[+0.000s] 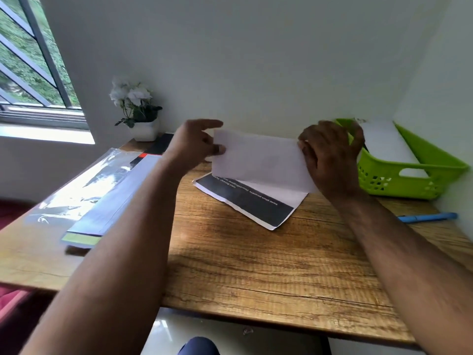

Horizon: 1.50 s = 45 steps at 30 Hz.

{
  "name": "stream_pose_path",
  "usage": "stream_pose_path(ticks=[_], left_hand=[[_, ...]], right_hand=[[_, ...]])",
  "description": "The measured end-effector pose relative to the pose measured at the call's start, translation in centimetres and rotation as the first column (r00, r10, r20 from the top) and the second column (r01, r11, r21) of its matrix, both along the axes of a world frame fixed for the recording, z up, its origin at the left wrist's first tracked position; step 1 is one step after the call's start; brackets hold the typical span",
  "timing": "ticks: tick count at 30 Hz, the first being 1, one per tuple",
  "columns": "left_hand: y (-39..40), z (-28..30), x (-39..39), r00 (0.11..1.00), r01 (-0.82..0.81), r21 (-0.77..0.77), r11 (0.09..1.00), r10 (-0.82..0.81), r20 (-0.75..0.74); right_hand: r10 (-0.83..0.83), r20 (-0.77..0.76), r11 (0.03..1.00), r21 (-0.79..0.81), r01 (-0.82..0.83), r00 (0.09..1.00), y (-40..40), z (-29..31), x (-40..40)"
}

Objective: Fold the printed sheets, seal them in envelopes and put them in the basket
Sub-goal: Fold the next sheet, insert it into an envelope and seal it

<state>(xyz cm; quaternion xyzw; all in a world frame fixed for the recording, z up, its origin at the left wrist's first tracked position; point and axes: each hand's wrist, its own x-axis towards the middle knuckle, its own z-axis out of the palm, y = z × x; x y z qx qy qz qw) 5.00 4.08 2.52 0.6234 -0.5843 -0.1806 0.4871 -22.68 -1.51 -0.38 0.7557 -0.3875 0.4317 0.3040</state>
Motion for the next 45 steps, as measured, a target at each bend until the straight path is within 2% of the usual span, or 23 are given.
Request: stream_pose_path(ticks=[2, 4, 5, 6, 8, 10, 12, 15, 19, 23, 25, 27, 30, 34, 36, 40, 43, 45], left_hand=[[0.3, 0.1, -0.2, 0.973, 0.011, -0.018, 1.000, -0.014, -0.229], [0.3, -0.5, -0.4, 0.931, 0.031, 0.056, 0.998, -0.008, -0.365], [0.4, -0.9, -0.5, 0.924, 0.028, 0.116, 0.993, 0.018, -0.383], [0.3, -1.2, -0.5, 0.927, 0.014, 0.168, 0.986, 0.050, -0.372], [0.3, -1.6, -0.6, 0.945, -0.047, 0.251, 0.967, 0.125, -0.303], [0.1, -1.8, -0.4, 0.949, -0.092, 0.304, 0.948, 0.176, -0.260], [-0.3, -2.2, -0.3, 0.957, -0.122, 0.328, 0.937, 0.198, -0.209], [-0.9, -2.9, -0.2, 0.975, -0.218, 0.337, 0.916, 0.217, 0.042], [-1.1, -3.3, -1.0, 0.933, -0.254, 0.304, 0.918, 0.150, 0.326], [-1.5, -3.7, -1.7, 0.870, -0.255, 0.278, 0.926, 0.095, 0.484], [-1.6, -3.8, -2.0, 0.837, -0.296, 0.247, 0.922, 0.126, 0.532], [-1.7, -3.7, -1.8, 0.820, -0.354, 0.206, 0.912, 0.197, 0.538], [-2.1, -3.7, -0.9, 0.836, -0.423, 0.177, 0.889, 0.307, 0.456], [-2.8, -4.3, -0.1, 0.794, -0.472, -0.031, 0.881, 0.440, 0.420], [-3.6, -4.8, 0.0, 0.775, -0.461, -0.041, 0.886, 0.425, 0.467], [-4.4, -5.2, 0.1, 0.827, -0.396, 0.109, 0.912, 0.303, 0.473], [-4.5, -5.6, 0.5, 0.831, -0.392, 0.035, 0.919, 0.338, 0.443], [-4.7, -5.6, 0.6, 0.853, -0.351, -0.044, 0.935, 0.339, 0.397]], right_hand=[[-0.051, 0.039, 0.997, 0.069, 0.048, 0.998, -0.5, -0.4, -0.4], [0.042, 0.029, 0.976, 0.212, -0.047, 0.999, -0.9, -0.9, -0.6], [0.118, 0.023, 0.942, 0.312, -0.119, 0.993, -1.1, -1.2, -0.4], [0.179, 0.019, 0.882, 0.439, -0.169, 0.984, -1.1, -1.5, -0.3], [0.237, 0.018, 0.696, 0.695, -0.183, 0.971, -1.1, -2.1, 0.0], [0.253, -0.025, 0.554, 0.823, -0.123, 0.967, -0.9, -2.6, 0.1], [0.268, -0.052, 0.478, 0.874, -0.086, 0.962, -0.8, -2.8, 0.2], [0.269, -0.107, 0.438, 0.899, -0.022, 0.957, -1.0, -2.7, 0.3], [0.277, -0.179, 0.418, 0.907, 0.050, 0.944, -1.2, -2.8, 0.5], [0.279, -0.244, 0.411, 0.904, 0.114, 0.928, -1.1, -2.5, 0.7], [0.262, -0.239, 0.381, 0.916, 0.128, 0.935, -0.9, -2.2, 0.9], [0.248, -0.250, 0.372, 0.917, 0.146, 0.936, -0.6, -2.0, 1.0], [0.246, -0.262, 0.381, 0.911, 0.156, 0.933, -0.3, -1.9, 0.9], [0.236, -0.284, 0.390, 0.904, 0.177, 0.929, -0.2, -1.9, 0.9], [0.227, -0.312, 0.411, 0.890, 0.200, 0.922, -0.2, -2.1, 0.8], [0.239, -0.303, 0.417, 0.890, 0.184, 0.923, 0.2, -2.0, 0.6], [0.244, -0.250, 0.395, 0.908, 0.140, 0.937, 0.6, -1.7, 0.8], [0.235, -0.195, 0.417, 0.905, 0.082, 0.952, 1.0, -1.5, 1.0]])
